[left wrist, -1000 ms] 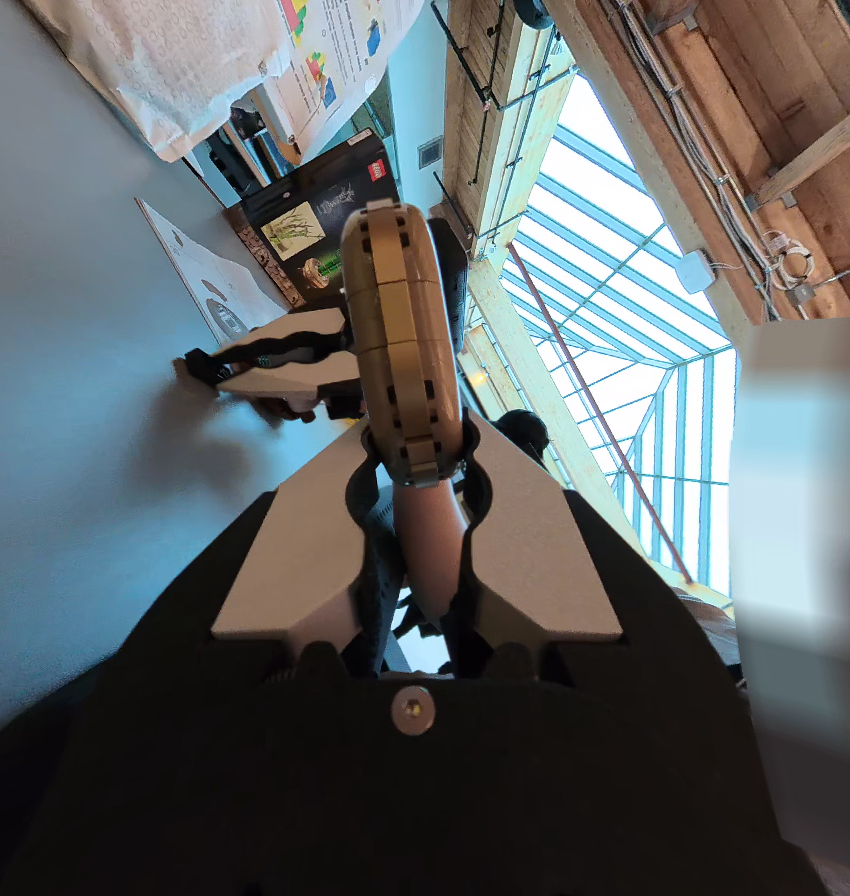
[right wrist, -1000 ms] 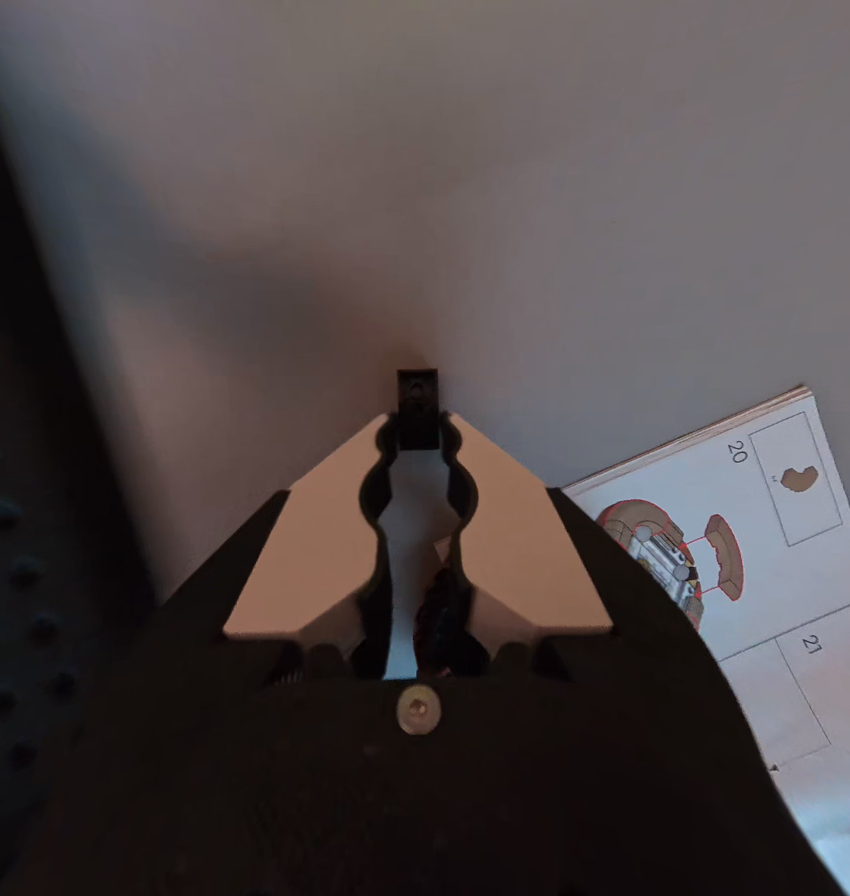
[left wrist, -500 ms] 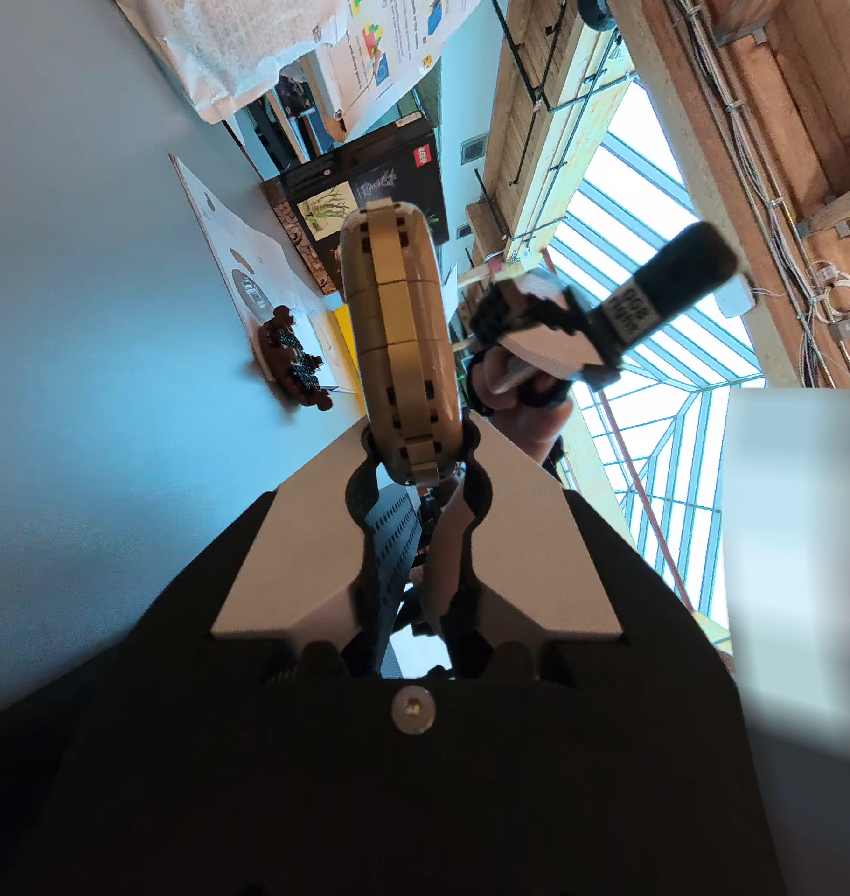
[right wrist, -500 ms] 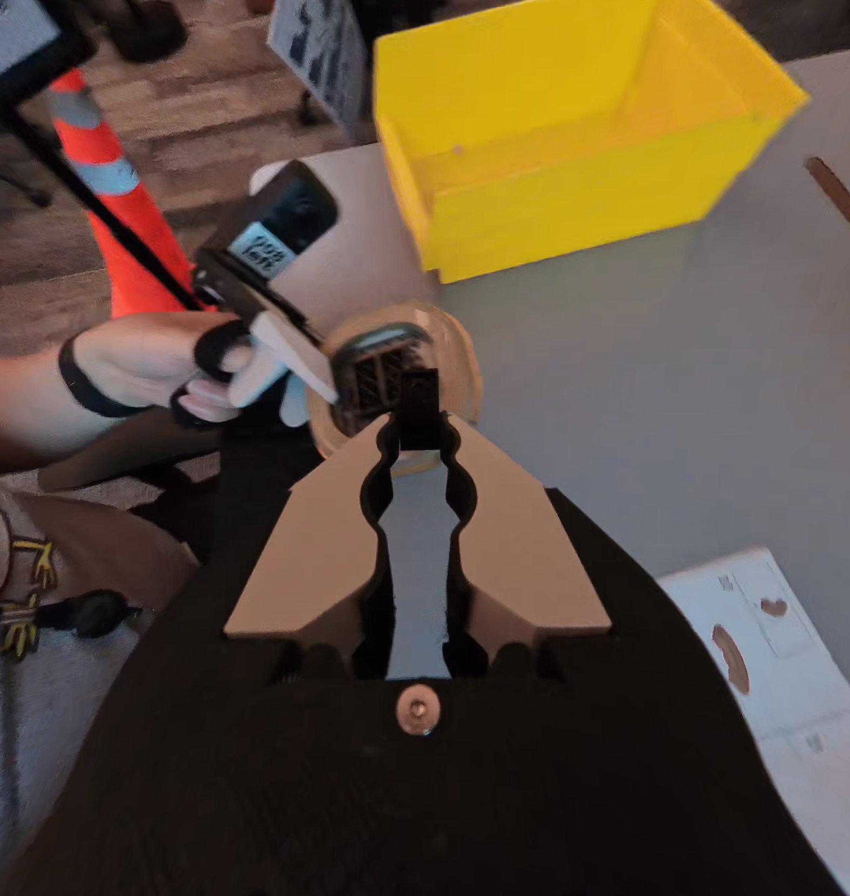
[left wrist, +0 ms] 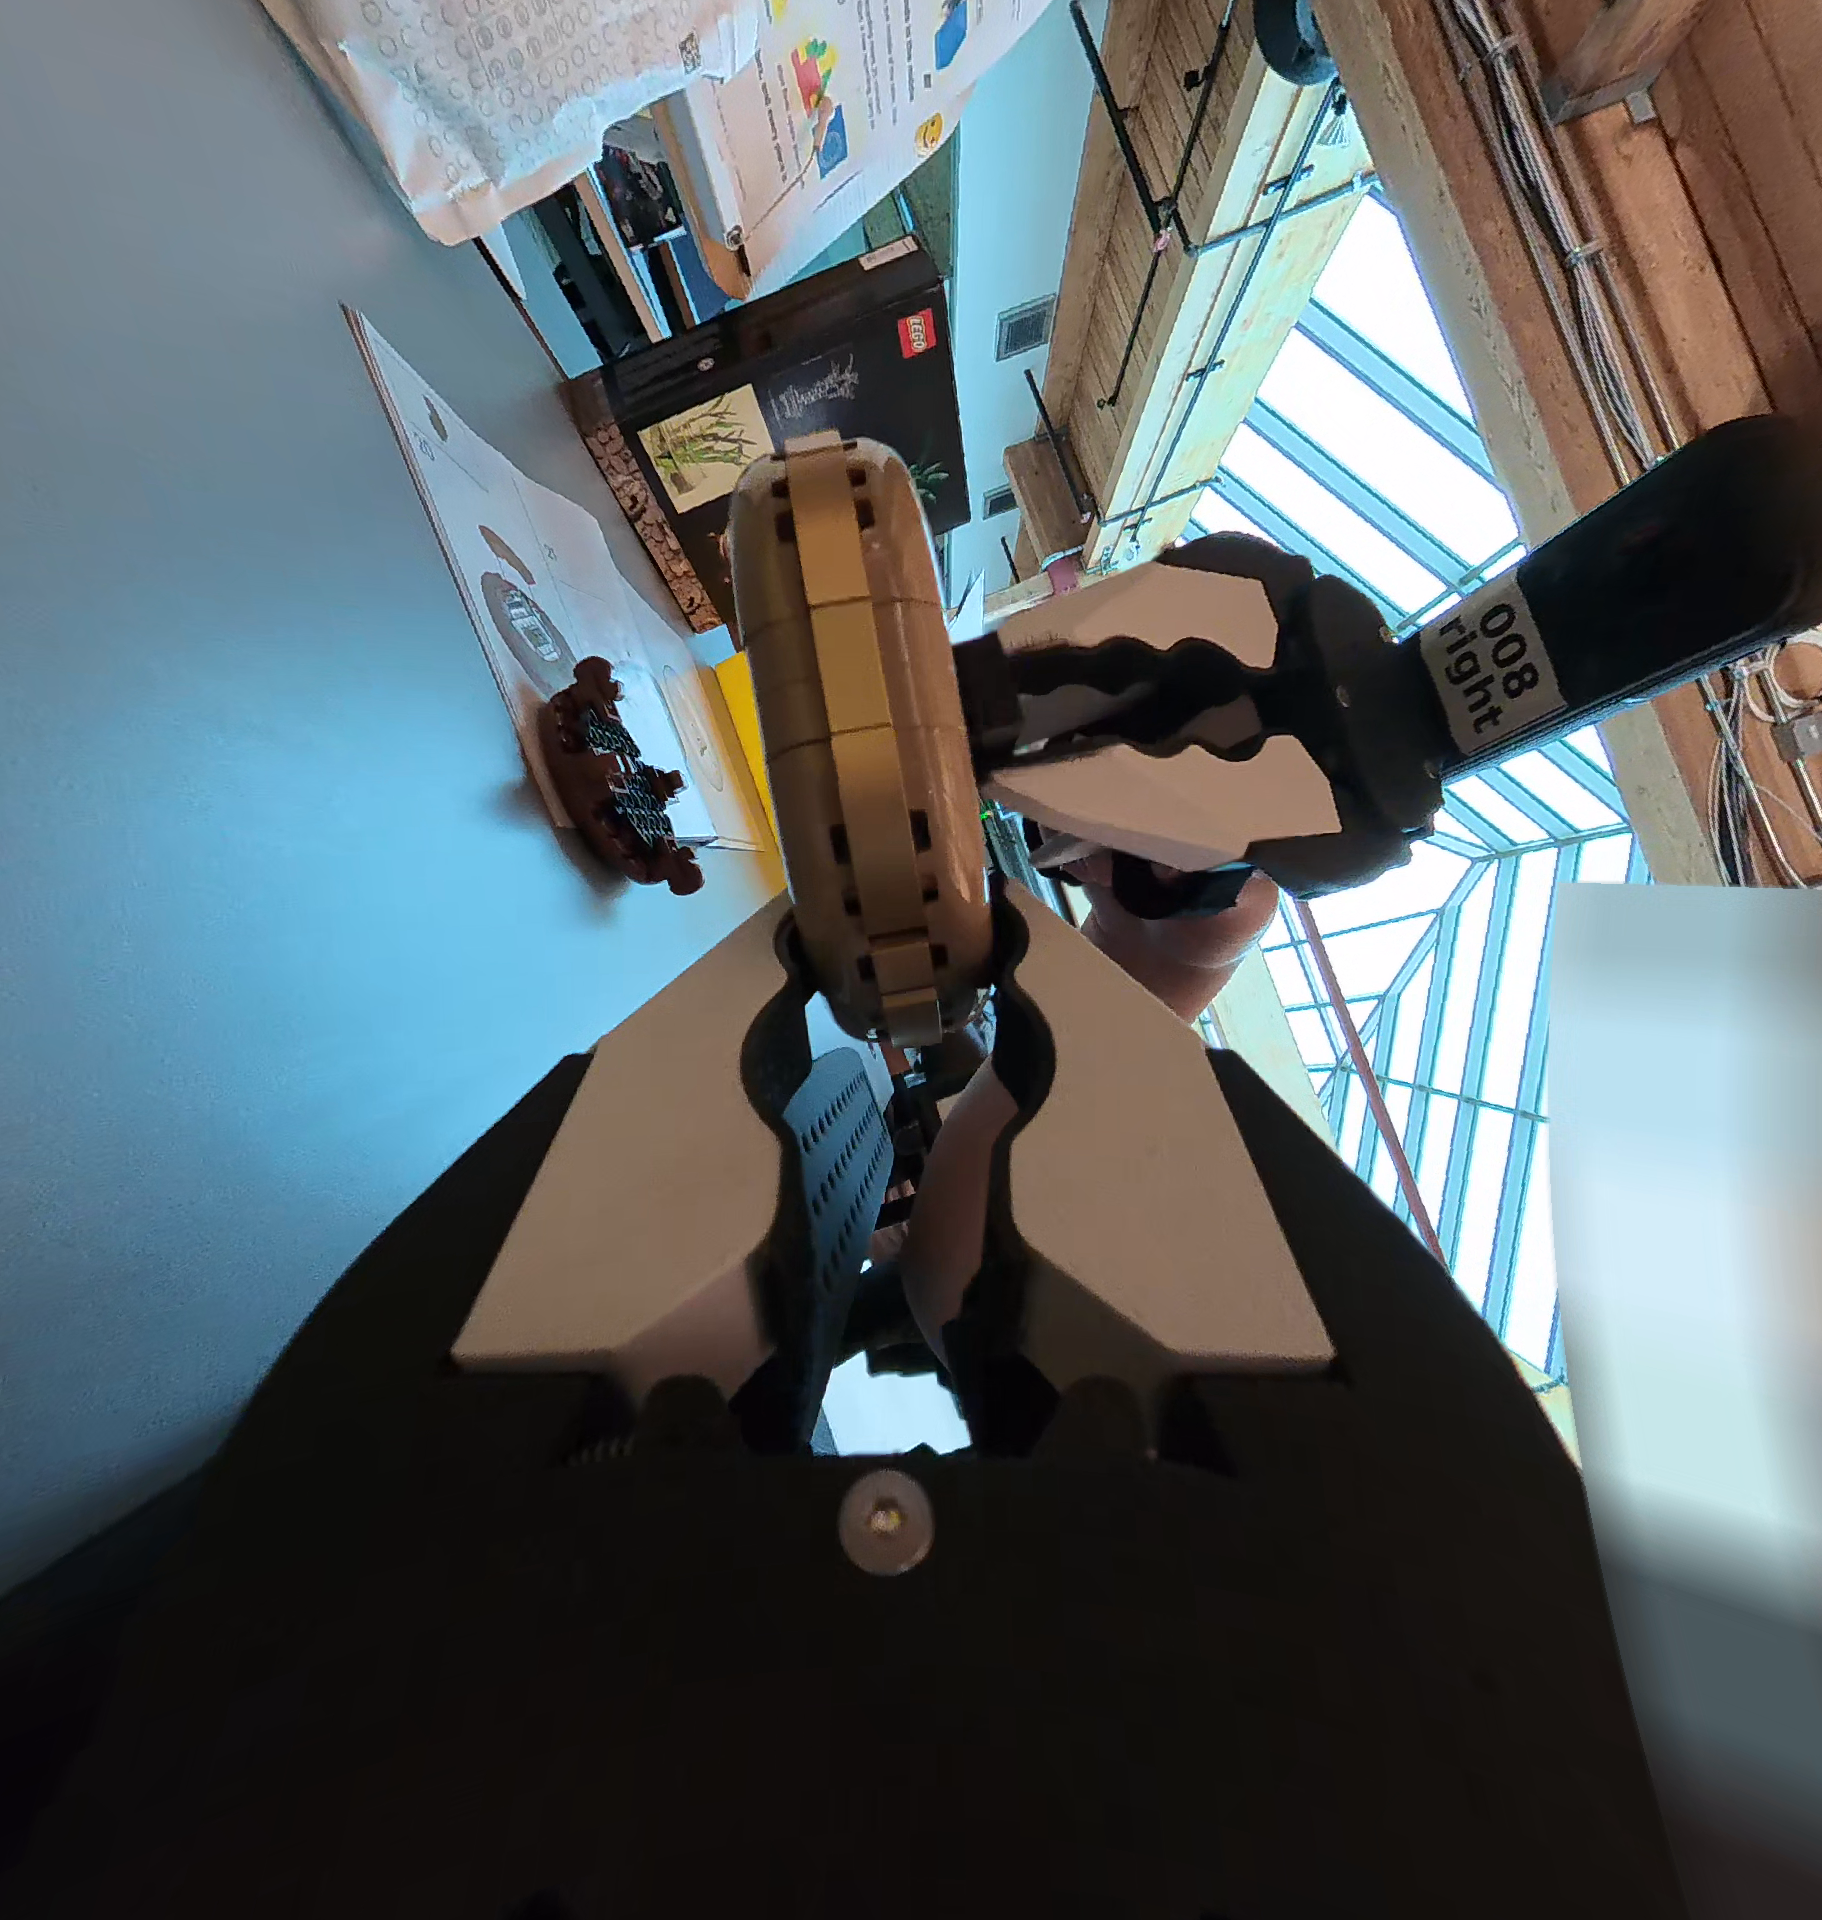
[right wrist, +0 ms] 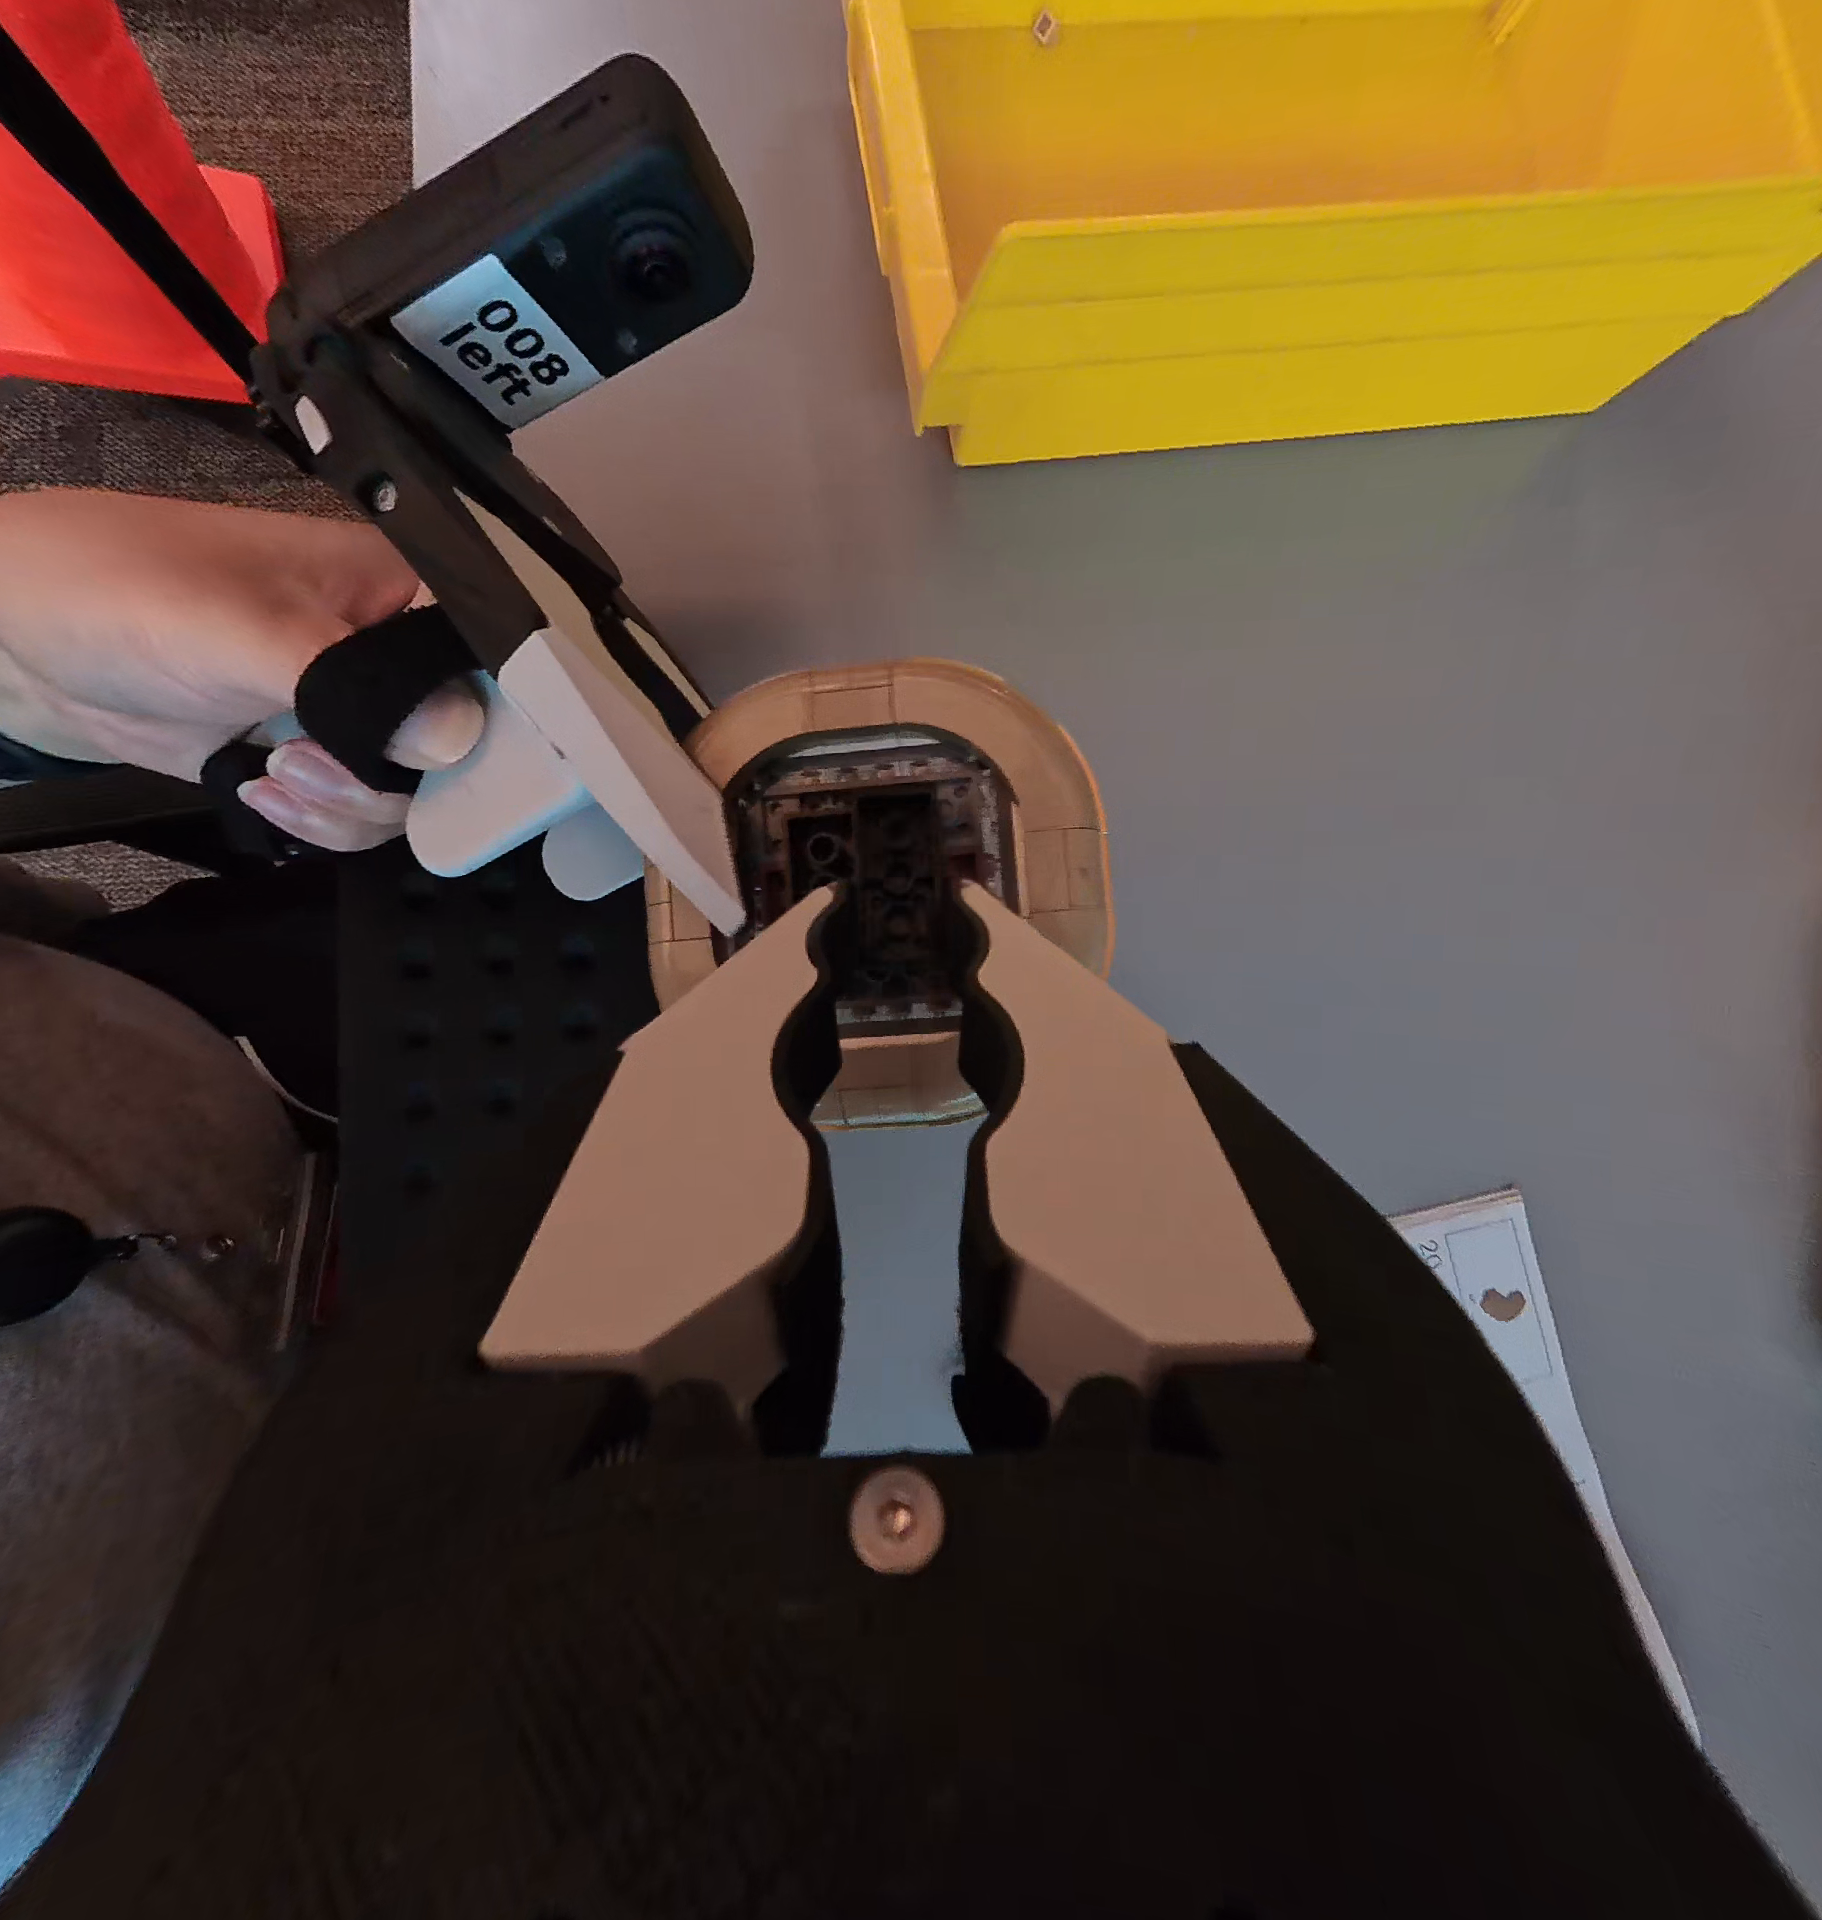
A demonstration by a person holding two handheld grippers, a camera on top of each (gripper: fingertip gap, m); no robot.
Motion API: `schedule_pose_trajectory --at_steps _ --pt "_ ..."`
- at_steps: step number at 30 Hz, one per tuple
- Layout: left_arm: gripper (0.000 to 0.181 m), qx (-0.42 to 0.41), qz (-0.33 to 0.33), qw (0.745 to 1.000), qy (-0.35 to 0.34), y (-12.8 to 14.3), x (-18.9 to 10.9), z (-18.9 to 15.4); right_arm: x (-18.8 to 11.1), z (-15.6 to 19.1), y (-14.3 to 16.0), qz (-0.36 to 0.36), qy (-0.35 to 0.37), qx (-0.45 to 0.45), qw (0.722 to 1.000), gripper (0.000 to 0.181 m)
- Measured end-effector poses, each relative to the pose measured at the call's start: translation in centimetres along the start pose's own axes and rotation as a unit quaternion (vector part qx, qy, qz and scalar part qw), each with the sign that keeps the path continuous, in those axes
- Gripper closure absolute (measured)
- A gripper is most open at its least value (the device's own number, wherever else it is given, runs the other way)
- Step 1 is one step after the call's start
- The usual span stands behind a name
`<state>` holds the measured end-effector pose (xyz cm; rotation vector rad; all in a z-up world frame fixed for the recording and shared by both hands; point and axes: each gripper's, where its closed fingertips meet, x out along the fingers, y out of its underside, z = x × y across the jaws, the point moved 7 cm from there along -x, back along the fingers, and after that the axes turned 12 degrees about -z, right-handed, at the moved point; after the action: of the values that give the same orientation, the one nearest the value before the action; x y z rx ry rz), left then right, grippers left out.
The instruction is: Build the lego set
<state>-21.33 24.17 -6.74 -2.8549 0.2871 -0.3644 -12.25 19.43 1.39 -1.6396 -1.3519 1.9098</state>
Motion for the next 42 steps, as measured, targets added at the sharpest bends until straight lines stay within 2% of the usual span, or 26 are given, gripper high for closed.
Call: schedule_pose_trajectory --at_steps 1,7,11,14,16,18,19,21,23,25,31,36,42 --pt "0.152 -0.001 -0.001 1.000 0.002 0.0 0.0 0.0 0.1 0.1 0.0 0.001 -0.007 0.001 1.000 0.165" --pt "0.153 -0.005 -0.002 1.000 0.004 -0.1 0.1 -0.2 0.2 -0.1 -0.3 -0.013 0.008 -0.004 1.000 0.158" --pt "0.152 -0.013 -0.001 1.000 -0.002 -0.1 0.2 0.0 -0.1 -0.1 -0.2 -0.018 -0.006 0.011 1.000 0.146" --pt "0.153 -0.039 0.001 0.999 0.000 0.0 0.1 -0.1 -1.5 -0.7 -0.2 -0.064 0.001 0.030 0.997 0.135" --pt "0.153 -0.056 0.010 0.998 -0.002 0.1 0.0 -0.4 -2.5 -1.8 0.0 -0.112 0.005 0.075 0.991 0.119" --pt "0.152 -0.048 0.027 0.998 -0.015 0.3 -0.1 -0.8 -3.0 -2.5 0.7 -0.140 -0.044 0.147 0.978 0.104" --pt "0.152 -0.040 0.034 0.998 -0.021 0.3 -0.1 -1.0 -2.9 -2.7 1.3 -0.132 -0.083 0.185 0.970 0.090" --pt "0.152 -0.031 0.041 0.998 -0.028 0.3 -0.1 -1.4 -2.4 -3.0 2.6 -0.079 -0.150 0.272 0.947 0.081" --pt "0.152 -0.035 0.044 0.998 -0.033 0.4 0.1 -1.7 -2.1 -3.3 2.7 -0.074 -0.181 0.330 0.924 0.081" --pt "0.152 -0.035 0.052 0.997 -0.037 0.8 0.3 -2.2 -1.8 -3.7 2.5 -0.074 -0.186 0.360 0.911 0.086" --pt "0.152 -0.029 0.066 0.997 -0.041 1.7 0.5 -2.8 -0.7 -3.1 3.0 0.002 -0.221 0.340 0.914 0.088" --pt "0.152 -0.034 0.070 0.996 -0.034 2.0 0.3 -3.0 -0.2 -2.8 3.3 0.006 -0.248 0.357 0.901 0.100" --pt "0.152 -0.033 0.074 0.996 -0.031 2.0 0.4 -3.0 0.2 -2.5 3.7 0.027 -0.260 0.350 0.900 0.102"
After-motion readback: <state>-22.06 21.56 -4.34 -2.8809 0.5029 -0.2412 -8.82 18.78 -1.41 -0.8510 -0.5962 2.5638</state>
